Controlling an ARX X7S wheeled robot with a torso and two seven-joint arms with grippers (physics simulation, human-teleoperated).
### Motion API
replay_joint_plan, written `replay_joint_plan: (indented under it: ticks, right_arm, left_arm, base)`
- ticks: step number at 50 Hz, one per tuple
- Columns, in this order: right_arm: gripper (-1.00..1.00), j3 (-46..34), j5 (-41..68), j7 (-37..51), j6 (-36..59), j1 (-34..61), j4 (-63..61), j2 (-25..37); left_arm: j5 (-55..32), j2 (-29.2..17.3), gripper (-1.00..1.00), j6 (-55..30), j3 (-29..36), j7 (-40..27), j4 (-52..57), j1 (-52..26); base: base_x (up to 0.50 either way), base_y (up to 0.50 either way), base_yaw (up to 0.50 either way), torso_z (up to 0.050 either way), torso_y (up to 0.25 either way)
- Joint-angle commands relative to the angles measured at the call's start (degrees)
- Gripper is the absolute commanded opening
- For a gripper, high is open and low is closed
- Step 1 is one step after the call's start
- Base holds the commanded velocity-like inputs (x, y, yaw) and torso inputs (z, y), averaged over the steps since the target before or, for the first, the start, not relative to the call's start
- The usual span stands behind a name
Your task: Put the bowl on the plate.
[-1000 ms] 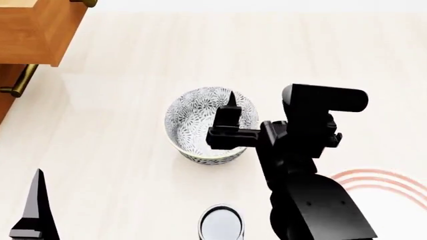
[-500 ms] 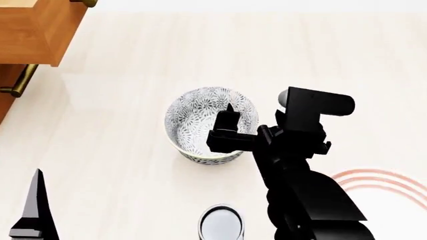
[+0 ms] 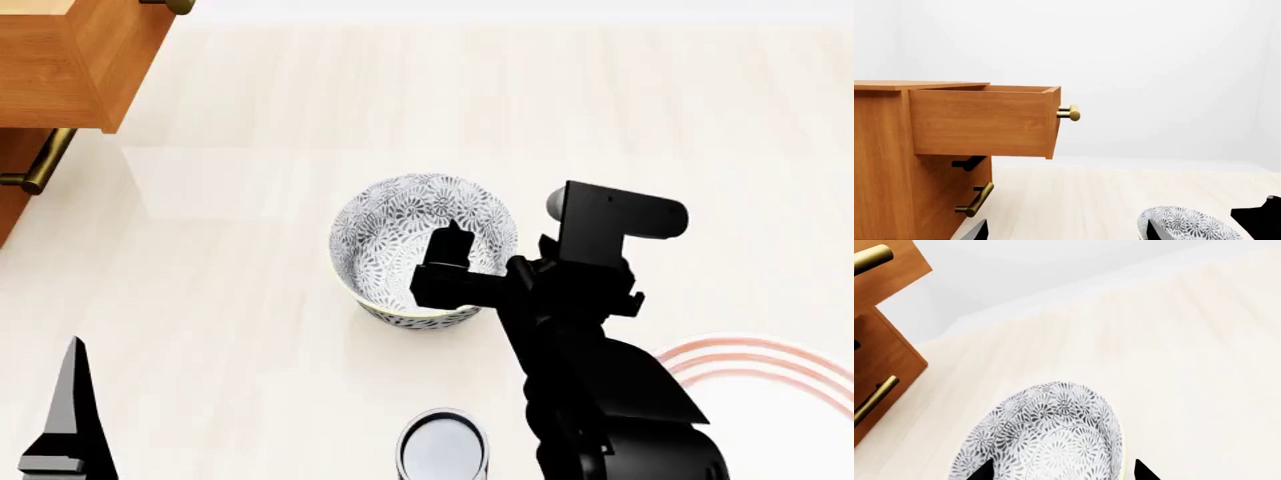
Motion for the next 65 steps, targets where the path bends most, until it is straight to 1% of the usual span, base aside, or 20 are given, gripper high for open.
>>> replay_joint_plan:
  ticks: [1,6,13,24,39,47,56,65]
  right_arm:
    - [1.00,-0.1,0.2,-1.4,-3.6,2.4,7.8,-0.4]
    - [1.00,0.1,0.5,-1.8,-4.8,3.2,10.4,-0.4]
    - [1.00,-0.1,0.1,-3.3,-8.2,5.6,17.7,-1.0]
    - [1.00,-0.9,0.3,-4.7,-10.7,7.9,23.5,-1.7]
    - [1.00,-1.5,0.2,-7.5,-17.2,12.6,36.2,-2.6]
    - [1.00,-1.9,0.6,-7.8,-18.3,13.4,38.4,-2.6]
    - [1.00,-2.0,0.3,-10.0,-23.3,17.1,48.5,-3.3]
    - [1.00,-0.3,-1.2,-10.5,-23.0,17.1,49.0,-3.5]
  left_arm:
    - [-0.1,-0.3,1.00,0.3,0.3,-0.3,-0.4,0.0]
    - [-0.1,-0.4,1.00,0.4,0.5,-0.4,-0.6,-0.1]
    - [-0.1,-0.5,1.00,0.8,0.6,-0.5,-1.0,0.1]
    - [-0.3,-0.8,1.00,0.7,0.7,-0.7,-1.1,0.0]
    - [-0.4,-1.0,1.00,1.2,0.9,-0.9,-1.7,-0.1]
    - [-0.5,-1.1,1.00,1.3,0.9,-1.0,-2.0,-0.2]
    - [-1.0,-1.4,1.00,0.9,0.9,-1.3,-1.8,-0.4]
    - [-1.0,-1.5,1.00,1.6,0.9,-1.3,-2.6,-0.3]
  base:
    - [0.00,0.00,0.00,0.000,0.000]
    - [0.00,0.00,0.00,0.000,0.000]
    - [0.00,0.00,0.00,0.000,0.000]
    - [0.00,0.00,0.00,0.000,0.000]
    - [0.00,0.00,0.00,0.000,0.000]
    - [0.00,0.00,0.00,0.000,0.000]
    - [0.00,0.00,0.00,0.000,0.000]
    - [0.00,0.00,0.00,0.000,0.000]
